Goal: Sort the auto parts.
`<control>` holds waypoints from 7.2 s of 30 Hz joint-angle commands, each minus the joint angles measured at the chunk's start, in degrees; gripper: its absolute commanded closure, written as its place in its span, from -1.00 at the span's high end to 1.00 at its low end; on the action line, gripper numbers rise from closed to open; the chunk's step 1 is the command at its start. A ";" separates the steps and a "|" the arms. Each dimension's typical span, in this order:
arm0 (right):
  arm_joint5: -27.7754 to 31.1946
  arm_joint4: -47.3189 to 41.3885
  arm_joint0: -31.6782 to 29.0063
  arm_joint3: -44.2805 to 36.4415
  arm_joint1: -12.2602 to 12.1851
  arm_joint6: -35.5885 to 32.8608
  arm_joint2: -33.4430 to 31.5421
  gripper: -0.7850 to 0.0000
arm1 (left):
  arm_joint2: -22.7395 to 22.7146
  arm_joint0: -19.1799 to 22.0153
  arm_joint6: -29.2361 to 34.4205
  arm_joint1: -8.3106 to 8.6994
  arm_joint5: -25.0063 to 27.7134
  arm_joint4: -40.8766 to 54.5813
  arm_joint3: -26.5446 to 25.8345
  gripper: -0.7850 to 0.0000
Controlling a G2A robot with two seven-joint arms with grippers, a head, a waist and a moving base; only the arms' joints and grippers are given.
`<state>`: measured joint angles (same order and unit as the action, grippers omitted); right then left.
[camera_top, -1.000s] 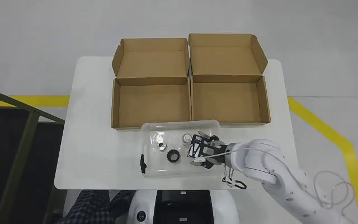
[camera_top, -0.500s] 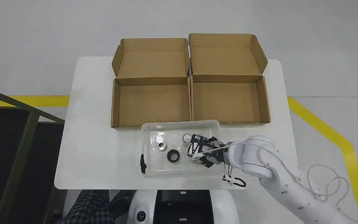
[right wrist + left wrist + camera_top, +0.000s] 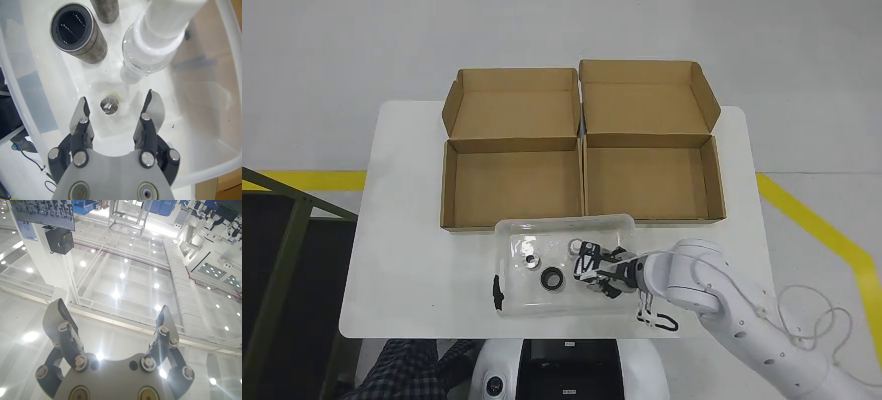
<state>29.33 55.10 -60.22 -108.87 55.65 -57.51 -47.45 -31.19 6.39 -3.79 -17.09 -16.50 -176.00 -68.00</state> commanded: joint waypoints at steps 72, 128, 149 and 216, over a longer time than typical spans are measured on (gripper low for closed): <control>5.71 -13.22 -19.11 -9.71 -2.89 55.24 -30.50 -1.00 | 0.00 0.00 0.00 0.00 0.00 0.00 0.00 1.00; -6.57 -10.69 -1.35 7.55 0.68 24.05 -20.23 -1.00 | 0.00 0.00 0.00 0.00 0.00 0.00 0.00 1.00; -12.78 -3.53 14.55 25.49 5.69 21.19 -5.42 -1.00 | 0.00 0.00 0.00 0.00 0.00 0.00 0.00 1.00; 1.13 6.41 -6.86 -11.78 3.32 10.88 -11.57 0.75 | 0.00 0.00 0.00 0.00 0.00 0.00 0.00 1.00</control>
<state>30.49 61.37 -67.15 -120.83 58.93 -46.68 -59.33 -31.19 6.39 -3.79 -17.09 -16.50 -176.00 -68.00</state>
